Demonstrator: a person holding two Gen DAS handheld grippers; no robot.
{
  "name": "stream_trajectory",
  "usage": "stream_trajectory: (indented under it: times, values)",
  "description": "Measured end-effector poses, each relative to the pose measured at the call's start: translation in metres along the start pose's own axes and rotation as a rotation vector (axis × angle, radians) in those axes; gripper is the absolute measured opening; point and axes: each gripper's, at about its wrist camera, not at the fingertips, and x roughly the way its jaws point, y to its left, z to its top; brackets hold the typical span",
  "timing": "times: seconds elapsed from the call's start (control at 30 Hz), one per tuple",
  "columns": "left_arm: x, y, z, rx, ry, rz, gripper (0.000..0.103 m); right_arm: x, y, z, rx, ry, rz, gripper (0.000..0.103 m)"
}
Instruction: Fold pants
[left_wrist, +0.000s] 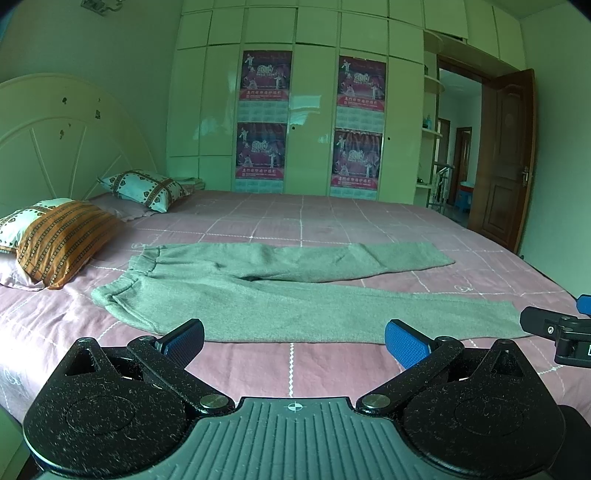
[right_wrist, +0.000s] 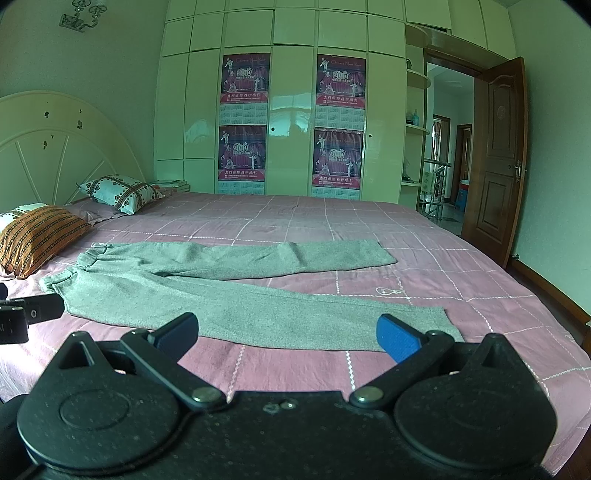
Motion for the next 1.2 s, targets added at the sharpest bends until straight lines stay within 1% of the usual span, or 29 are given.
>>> stream_trajectory:
  times: [1.2]
  values:
    - [0.0041,0.0029,-0.0047,0.001,0.011,0.005,0.103,-0.0008,-0.0009,0.0036,0.002,0.000,0.000,0.097]
